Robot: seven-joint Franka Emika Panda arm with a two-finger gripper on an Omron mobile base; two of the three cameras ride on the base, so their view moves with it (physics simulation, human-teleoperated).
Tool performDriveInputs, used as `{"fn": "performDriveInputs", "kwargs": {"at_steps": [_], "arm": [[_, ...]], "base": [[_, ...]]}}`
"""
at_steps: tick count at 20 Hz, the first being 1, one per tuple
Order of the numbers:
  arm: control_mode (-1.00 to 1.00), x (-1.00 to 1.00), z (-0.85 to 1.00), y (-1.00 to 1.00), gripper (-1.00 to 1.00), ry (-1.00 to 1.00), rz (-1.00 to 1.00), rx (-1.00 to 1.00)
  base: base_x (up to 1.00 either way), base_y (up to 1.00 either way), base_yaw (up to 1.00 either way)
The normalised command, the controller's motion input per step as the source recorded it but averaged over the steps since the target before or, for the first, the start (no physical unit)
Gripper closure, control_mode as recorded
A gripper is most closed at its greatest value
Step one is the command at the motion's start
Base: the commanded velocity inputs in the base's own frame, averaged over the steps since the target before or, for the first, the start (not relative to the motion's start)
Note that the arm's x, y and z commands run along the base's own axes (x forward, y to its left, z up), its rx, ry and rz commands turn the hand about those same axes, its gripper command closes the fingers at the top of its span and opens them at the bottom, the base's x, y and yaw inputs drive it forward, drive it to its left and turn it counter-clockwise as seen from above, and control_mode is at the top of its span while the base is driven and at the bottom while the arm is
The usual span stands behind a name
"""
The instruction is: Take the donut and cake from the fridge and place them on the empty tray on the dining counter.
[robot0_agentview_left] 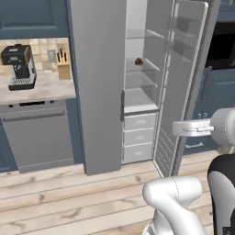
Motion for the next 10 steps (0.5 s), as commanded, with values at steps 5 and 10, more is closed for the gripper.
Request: {"fn": "performDriveInputs", "kwargs": {"at_steps": [5,10], "arm": [[1.0,0.0,0.0,0.0,-1.0,0.0,0.0,0.0],[1.0,0.0,0.0,0.0,-1.0,0.0,0.0,0.0]], "base": [[1.0,0.78,-0.45],[1.0,1.0,-0.55]]}}
